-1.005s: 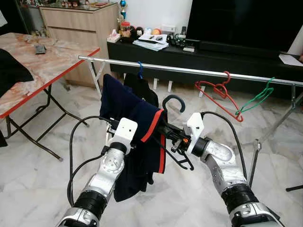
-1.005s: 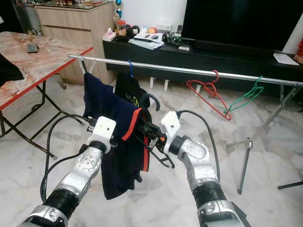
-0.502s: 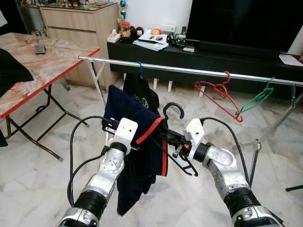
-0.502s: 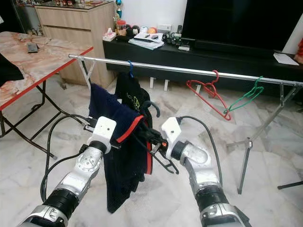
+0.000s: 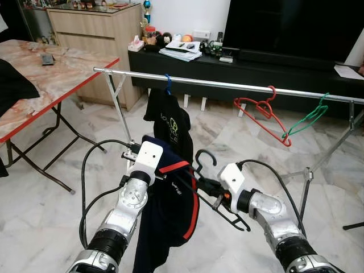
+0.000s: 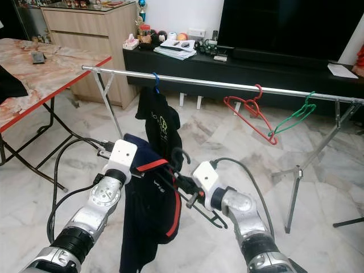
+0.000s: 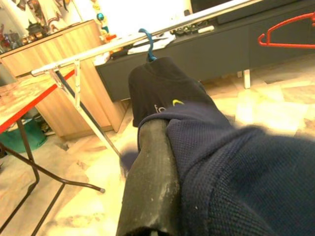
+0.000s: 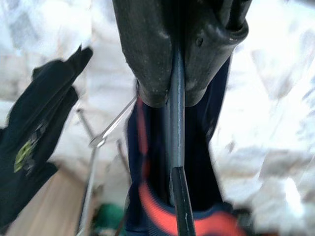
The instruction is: Hang hanger
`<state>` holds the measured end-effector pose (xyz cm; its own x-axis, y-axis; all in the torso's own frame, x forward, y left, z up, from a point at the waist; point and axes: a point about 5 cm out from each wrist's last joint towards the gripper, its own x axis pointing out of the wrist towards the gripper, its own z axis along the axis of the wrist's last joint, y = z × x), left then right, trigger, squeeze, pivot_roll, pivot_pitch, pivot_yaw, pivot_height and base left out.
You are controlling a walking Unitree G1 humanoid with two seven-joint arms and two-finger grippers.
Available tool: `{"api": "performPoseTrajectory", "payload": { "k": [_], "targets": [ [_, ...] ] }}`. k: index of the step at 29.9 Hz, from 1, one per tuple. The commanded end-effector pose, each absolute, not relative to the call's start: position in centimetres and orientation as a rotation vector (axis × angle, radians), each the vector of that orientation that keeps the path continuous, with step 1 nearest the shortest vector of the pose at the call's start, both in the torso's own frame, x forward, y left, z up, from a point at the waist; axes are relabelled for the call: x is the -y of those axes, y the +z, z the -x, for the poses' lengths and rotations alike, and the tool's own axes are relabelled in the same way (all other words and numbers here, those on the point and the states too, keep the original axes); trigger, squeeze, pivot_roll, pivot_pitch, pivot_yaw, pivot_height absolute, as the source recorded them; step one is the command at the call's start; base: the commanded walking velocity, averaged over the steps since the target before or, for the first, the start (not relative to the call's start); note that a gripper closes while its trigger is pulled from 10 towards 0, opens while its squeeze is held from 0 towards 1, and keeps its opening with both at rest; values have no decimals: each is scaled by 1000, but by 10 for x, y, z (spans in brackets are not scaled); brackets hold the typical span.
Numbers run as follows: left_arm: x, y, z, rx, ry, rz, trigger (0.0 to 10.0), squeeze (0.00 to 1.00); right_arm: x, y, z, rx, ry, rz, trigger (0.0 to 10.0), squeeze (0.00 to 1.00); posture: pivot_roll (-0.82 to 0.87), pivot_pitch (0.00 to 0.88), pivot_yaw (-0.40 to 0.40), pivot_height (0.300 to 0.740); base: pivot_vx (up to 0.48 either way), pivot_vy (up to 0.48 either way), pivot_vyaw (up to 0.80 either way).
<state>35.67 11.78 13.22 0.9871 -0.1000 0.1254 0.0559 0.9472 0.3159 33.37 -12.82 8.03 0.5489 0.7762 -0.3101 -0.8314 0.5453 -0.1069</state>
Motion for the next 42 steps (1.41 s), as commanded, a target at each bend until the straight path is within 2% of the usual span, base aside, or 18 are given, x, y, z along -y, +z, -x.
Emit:
{"api": "performPoseTrajectory", "payload": {
  "k": [1, 13, 17, 23, 28, 32, 33, 36, 37, 38, 39, 40, 41, 42],
  "targets": [
    [-121, 136, -358, 156, -53, -300, 0, 0, 132, 69, -327, -297, 997, 314, 0, 0, 91, 0, -39, 740, 0, 0, 0],
    [-141, 123, -360, 64, -10, -327, 0, 0, 146, 52, -310, -482, 1190, 526, 0, 0, 74, 0, -30, 740, 0, 0, 0],
    [-158, 107, -358, -21, 18, -363, 0, 0, 154, 54, -303, -471, 1230, 542, 0, 0, 68, 0, -27, 740, 0, 0, 0],
    [-194, 79, -346, -176, 149, -345, 0, 0, 169, 43, -280, -495, 1294, 586, 0, 0, 64, 0, -22, 740, 0, 0, 0],
    [-207, 66, -338, -238, 197, -334, 0, 0, 170, 37, -267, -516, 1336, 583, 0, 0, 59, 0, -19, 740, 0, 0, 0],
    [-221, 52, -325, -278, 245, -303, 0, 0, 184, 37, -274, -519, 1151, 602, 0, 0, 53, 0, -12, 740, 0, 0, 0],
    [-223, 51, -323, -271, 250, -273, 1569, 0, 189, 38, -281, -518, 1048, 584, 0, 0, 51, 1, -9, 740, 0, 0, 0],
    [-224, 51, -322, -266, 254, -251, 1569, 0, 192, 38, -286, -519, 976, 571, 0, 0, 50, 1, -9, 740, 0, 0, 0],
    [-225, 52, -319, -227, 240, -175, 10000, 0, 198, 36, -301, -507, 683, 470, 0, 0, 47, 2, -5, 740, 0, 0, 0],
    [-225, 52, -319, -227, 240, -175, 10000, 0, 198, 36, -301, -507, 683, 470, 0, 0, 47, 2, -5, 740, 0, 0, 0],
    [-223, 54, -317, -193, 219, -120, 10000, 0, 197, 30, -305, -512, 518, 360, 0, 0, 47, 2, -5, 740, 0, 0, 0],
    [-223, 55, -317, -183, 213, -108, 10000, 0, 194, 27, -305, -512, 488, 325, 0, 0, 51, 3, -1, 740, 0, 0, 0],
    [-220, 57, -317, -157, 195, -73, 10000, 0, 189, 22, -303, -520, 446, 221, 3451, 0, 51, 3, 1, 740, 0, 0, 0],
    [-220, 57, -317, -157, 195, -73, 10000, 0, 189, 22, -303, -520, 446, 221, 3451, 0, 51, 3, 1, 740, 0, 0, 0]
  ]
}}
